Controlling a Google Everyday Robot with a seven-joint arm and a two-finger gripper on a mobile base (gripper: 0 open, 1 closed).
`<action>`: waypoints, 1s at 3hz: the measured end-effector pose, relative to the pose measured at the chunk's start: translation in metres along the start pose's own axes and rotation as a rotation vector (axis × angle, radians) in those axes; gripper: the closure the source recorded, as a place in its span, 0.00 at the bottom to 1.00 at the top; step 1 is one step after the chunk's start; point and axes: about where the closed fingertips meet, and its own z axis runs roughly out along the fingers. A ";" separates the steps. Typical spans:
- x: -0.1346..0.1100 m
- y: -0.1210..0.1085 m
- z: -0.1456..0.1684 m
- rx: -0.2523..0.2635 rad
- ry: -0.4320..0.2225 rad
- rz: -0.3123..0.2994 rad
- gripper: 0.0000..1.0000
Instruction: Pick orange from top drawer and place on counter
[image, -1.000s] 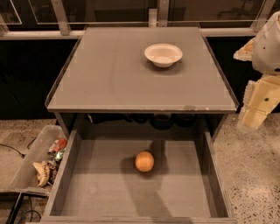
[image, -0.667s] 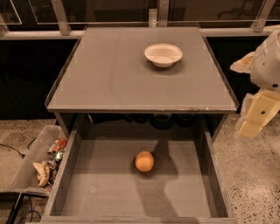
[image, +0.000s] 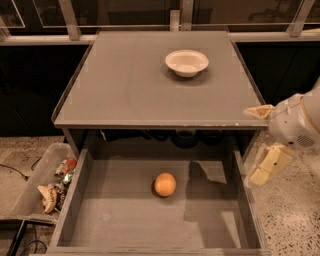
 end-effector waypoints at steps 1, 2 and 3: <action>0.013 0.001 0.042 -0.004 -0.045 0.015 0.00; 0.014 -0.001 0.044 0.005 -0.045 0.016 0.00; 0.010 0.001 0.044 0.006 -0.030 0.010 0.00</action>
Offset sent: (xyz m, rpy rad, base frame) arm 0.0070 0.0089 -0.0376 0.0431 -0.0021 -0.0030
